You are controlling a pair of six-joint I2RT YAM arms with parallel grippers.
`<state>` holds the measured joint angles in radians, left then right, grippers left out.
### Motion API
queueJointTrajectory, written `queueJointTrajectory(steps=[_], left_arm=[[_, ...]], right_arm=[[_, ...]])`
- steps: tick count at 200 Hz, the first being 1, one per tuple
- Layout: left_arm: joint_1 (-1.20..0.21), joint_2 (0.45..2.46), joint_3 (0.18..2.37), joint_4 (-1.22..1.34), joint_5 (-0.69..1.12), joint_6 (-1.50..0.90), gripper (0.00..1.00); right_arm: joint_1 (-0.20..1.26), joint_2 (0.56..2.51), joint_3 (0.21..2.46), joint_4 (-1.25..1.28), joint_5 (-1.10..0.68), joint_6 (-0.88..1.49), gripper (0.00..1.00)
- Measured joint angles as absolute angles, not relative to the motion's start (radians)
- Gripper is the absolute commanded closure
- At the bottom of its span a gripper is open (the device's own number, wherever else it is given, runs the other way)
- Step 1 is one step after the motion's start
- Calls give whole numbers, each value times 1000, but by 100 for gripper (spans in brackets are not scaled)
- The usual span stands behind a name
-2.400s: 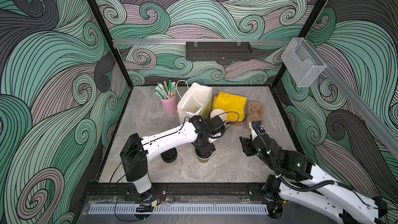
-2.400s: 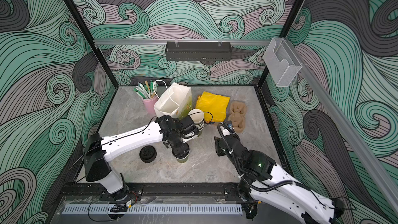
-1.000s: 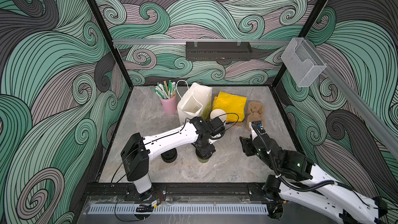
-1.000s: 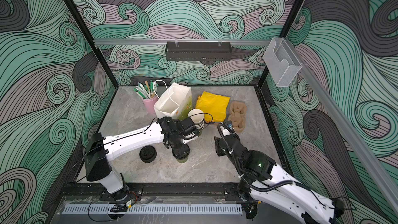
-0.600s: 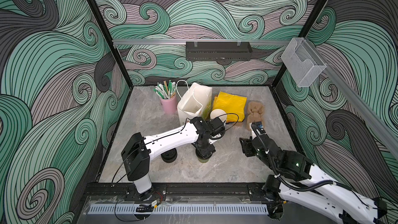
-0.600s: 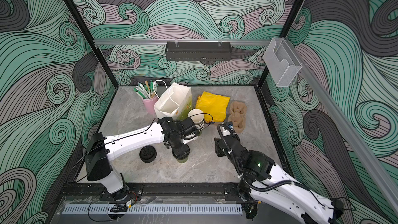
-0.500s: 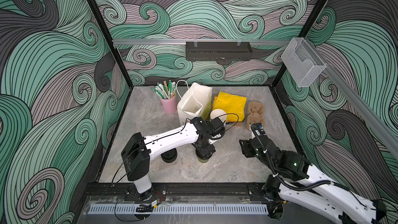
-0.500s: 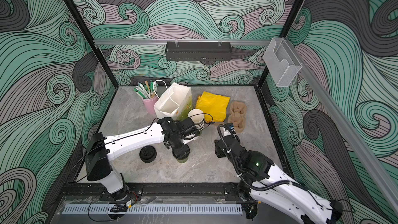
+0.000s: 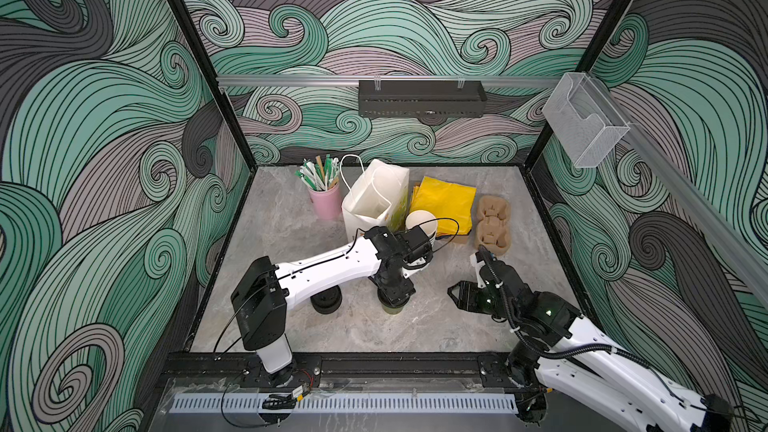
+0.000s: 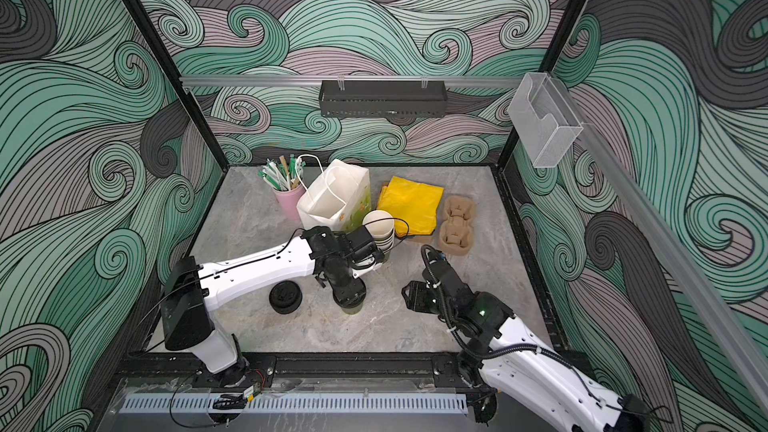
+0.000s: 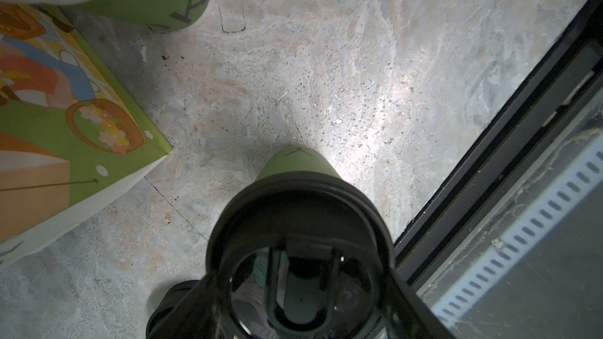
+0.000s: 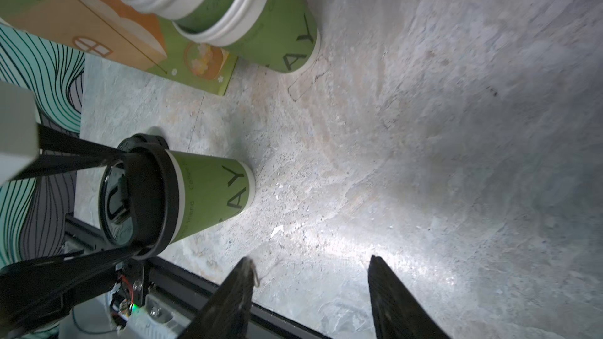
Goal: Pack a coffee takeout order
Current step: Close the lid on the coffee cup.
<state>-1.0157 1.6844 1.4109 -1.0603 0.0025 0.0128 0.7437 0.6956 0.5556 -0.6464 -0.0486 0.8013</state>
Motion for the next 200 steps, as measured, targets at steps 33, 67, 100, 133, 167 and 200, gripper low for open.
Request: queueJointTrajectory(steps=[33,67,100,133,167,200], left_arm=[[-1014,1685,1396,-1052,6,10,19],[-1009,1684,1396,-1047,12,9,17],[-1009,1675,1396,-1043,15,7,16],[-1009,1655,1396,-1033,23,7,15],[-1009,1635,1396,-1031,23,-1,16],[-1009,1553,1396,-1007,1,-64,19]], right_arm=[[733,706,552,-614,-108,805,33],[729,706,552,-600,-132,804,30],[727,705,552,-595,-139,804,30],[724,705,552,-593,-140,804,24],[720,705,552,-593,-141,797,20],[719,706,552,-593,-144,792,21]])
